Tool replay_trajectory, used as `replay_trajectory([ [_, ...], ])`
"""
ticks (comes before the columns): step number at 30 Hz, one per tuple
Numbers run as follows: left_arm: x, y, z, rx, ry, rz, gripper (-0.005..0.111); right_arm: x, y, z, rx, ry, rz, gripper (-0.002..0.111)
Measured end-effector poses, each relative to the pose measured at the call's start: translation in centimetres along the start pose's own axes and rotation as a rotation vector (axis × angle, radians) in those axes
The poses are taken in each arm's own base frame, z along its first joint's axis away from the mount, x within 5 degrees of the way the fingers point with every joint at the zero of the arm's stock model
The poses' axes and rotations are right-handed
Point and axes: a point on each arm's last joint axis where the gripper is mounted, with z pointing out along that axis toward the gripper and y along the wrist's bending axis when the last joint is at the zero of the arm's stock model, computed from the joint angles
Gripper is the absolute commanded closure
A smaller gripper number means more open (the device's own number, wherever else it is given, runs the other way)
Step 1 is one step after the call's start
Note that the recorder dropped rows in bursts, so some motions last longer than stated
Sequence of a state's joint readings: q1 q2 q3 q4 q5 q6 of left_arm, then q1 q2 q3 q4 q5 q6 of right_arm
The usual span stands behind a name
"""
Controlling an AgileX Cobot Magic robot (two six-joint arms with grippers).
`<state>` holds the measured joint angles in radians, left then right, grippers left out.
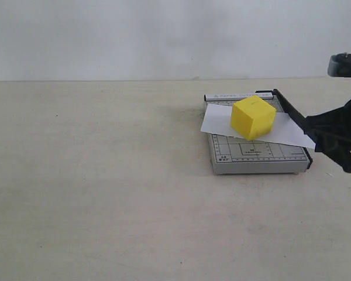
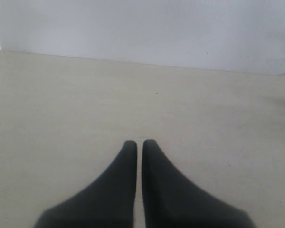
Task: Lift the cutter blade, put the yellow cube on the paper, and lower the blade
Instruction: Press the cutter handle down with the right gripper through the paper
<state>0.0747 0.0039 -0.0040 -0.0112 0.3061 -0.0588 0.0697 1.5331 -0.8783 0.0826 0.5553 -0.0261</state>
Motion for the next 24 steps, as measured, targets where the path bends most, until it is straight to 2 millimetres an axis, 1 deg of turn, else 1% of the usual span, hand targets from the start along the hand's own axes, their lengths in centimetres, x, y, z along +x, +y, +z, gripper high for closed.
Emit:
replay_trajectory([
  [4, 0.0, 0.0, 0.0, 0.0, 0.0, 0.0, 0.102, 1.1, -0.1, 0.8, 0.0, -0.013, -0.005, 0.109],
  [8, 0.0, 0.0, 0.0, -0.003, 0.0, 0.011, 0.102, 1.6, -0.1, 1.2, -0.006, -0.023, -0.012, 0.109],
  [16, 0.0, 0.0, 0.0, -0.003, 0.0, 0.011, 0.102, 1.7, -0.1, 1.3, -0.008, -0.031, -0.021, 0.109],
  [21, 0.0, 0.0, 0.0, -0.003, 0.0, 0.013, 0.102, 2.1, -0.1, 2.7, -0.015, 0.021, -0.027, 0.109],
  [24, 0.0, 0.0, 0.0, -0.003, 0.0, 0.013, 0.102, 2.1, -0.1, 2.8, -0.014, 0.02, -0.027, 0.109],
])
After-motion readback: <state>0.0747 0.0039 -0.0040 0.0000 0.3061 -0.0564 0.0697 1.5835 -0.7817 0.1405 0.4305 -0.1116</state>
